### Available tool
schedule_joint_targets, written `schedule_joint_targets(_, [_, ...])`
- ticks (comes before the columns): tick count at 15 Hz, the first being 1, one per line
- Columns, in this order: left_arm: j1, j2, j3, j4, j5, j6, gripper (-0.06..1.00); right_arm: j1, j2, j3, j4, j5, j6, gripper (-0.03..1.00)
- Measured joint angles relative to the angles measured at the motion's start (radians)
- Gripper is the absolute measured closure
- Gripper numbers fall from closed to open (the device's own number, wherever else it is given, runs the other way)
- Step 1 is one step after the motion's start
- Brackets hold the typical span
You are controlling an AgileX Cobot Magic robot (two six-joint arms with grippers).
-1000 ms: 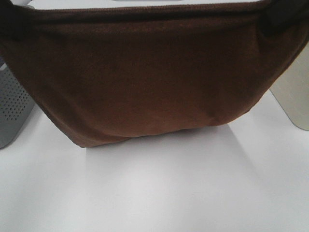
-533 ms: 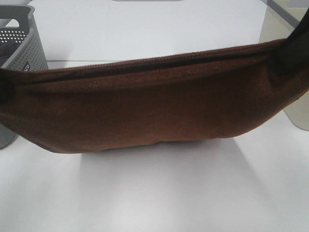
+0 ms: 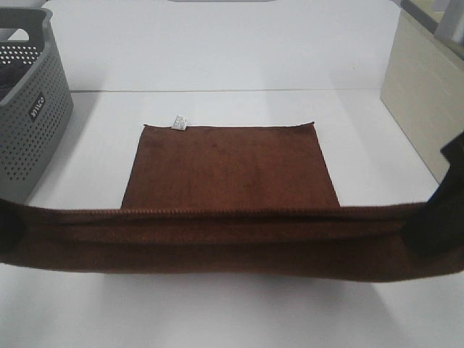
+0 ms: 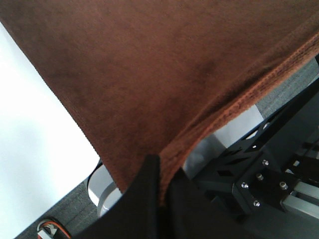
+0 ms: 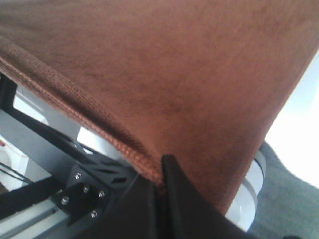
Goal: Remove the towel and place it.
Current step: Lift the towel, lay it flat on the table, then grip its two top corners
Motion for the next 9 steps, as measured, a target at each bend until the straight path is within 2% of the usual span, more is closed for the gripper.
schedule_joint_targets(1, [-0.018, 0.029, 0.016, -0.002, 0.000, 0.008, 0.94, 0.000, 0.017, 0.032, -0.002, 0.000, -0.012, 0.96])
schedule_joint_targets(5, [-0.171, 0.195, 0.027, 0.048, 0.002, 0.003, 0.94, -0.008, 0.106, 0.129, -0.038, 0.001, -0.048, 0.96])
schedule_joint_targets(9, [-0.277, 0.305, 0.027, 0.089, 0.007, -0.026, 0.94, -0.011, 0.184, 0.212, -0.005, -0.016, -0.134, 0.96])
